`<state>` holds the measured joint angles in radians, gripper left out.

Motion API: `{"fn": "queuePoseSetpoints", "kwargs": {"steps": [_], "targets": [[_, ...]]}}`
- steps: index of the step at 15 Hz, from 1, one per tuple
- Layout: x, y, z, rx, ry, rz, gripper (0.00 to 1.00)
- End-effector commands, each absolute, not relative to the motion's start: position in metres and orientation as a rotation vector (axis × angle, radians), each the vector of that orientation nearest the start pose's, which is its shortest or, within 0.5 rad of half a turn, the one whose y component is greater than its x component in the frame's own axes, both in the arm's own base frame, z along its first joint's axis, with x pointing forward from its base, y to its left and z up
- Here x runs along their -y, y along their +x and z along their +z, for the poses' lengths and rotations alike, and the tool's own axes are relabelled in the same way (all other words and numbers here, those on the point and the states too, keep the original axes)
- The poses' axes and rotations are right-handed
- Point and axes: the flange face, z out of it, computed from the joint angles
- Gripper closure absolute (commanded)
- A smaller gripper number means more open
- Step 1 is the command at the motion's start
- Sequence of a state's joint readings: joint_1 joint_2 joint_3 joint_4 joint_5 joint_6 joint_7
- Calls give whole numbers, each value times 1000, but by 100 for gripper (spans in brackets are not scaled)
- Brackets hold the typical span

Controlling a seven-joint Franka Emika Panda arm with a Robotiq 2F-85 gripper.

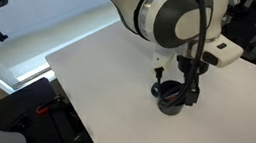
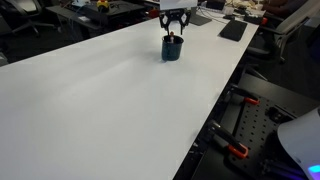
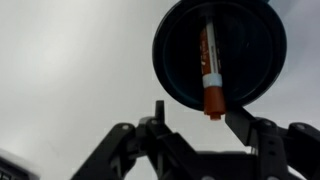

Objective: Remove the marker from the cup

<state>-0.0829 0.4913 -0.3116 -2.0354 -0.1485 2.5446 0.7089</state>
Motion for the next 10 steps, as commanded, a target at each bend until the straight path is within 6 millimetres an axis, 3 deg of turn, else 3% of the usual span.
{"fn": "queuePoseSetpoints", "kwargs": {"steps": [1, 2, 3, 7, 10], "targets": [[228, 561, 215, -1560, -2983, -115, 14], [228, 560, 217, -1555, -2982, -114, 3], [227, 558, 218, -1549, -2982, -112, 0], [224, 557, 220, -1535, -2986, -108, 0], [222, 556, 219, -1532, -2990, -101, 8]]}}
